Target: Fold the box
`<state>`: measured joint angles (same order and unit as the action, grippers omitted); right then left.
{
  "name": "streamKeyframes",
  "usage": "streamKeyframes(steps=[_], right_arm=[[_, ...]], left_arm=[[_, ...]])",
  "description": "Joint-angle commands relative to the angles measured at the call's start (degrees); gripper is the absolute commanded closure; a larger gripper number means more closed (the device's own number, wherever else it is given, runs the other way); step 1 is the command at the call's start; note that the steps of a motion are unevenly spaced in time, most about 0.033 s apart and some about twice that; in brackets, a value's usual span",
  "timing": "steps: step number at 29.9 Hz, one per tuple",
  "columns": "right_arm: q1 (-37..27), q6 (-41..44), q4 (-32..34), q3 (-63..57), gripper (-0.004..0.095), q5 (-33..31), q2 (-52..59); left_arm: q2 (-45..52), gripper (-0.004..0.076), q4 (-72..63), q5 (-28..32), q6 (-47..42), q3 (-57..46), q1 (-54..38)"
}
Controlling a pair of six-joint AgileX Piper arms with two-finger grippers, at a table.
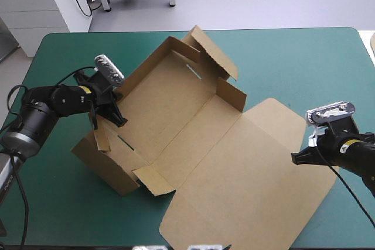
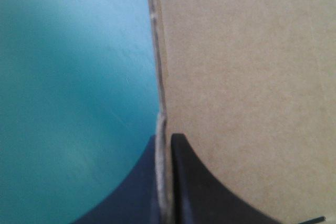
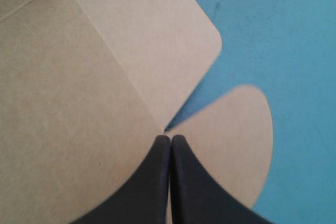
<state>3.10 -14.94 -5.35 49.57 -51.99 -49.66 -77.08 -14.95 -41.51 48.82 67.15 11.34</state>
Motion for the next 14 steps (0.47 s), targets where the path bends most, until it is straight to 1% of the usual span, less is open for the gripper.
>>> streamKeyframes(steps=[1,7,12,14], right_arm=[[-0.4,0.2,-0.2,1.5,0.0924,2.9,0.4],[-0.4,0.8,-0.2,1.5,0.0924,2.9,0.4],[-0.4,1.0,-0.3,1.5,0.0924,2.8,0.4],[-0.4,1.5,-0.3,1.5,0.0924,2.8,0.4]], left_arm=[[0.2,0.0731,4.4,9.6,0.9,4.8,6.1],[-3.7,0.0731,13.5,20.3,0.7,7.3,16.0],[-7.0,0.0731,24.2,27.7,0.3,9.7,22.2],[-8.0,0.0731,27.2,29.4,0.3,10.4,23.9]])
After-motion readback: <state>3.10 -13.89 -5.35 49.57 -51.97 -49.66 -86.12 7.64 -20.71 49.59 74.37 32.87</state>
